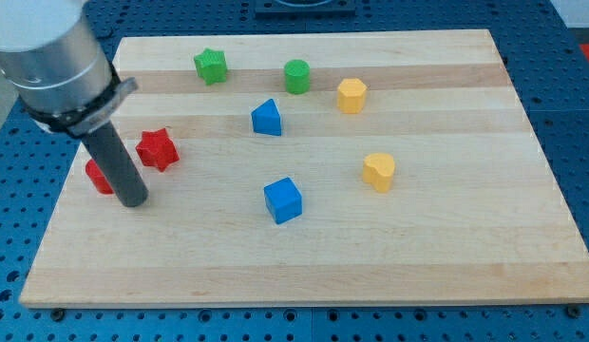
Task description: Push the blue cube a bit up
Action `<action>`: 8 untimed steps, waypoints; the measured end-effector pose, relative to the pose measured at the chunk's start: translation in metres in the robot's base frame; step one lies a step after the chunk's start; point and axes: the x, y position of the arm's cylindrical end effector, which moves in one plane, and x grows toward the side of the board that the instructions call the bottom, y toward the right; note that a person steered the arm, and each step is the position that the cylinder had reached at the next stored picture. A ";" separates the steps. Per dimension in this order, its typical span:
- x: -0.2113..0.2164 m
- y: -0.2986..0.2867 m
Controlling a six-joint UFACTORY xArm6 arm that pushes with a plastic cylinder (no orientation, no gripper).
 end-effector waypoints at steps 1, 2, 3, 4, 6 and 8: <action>0.017 0.034; 0.031 0.056; 0.052 0.083; 0.062 0.117; 0.035 0.157; 0.016 0.155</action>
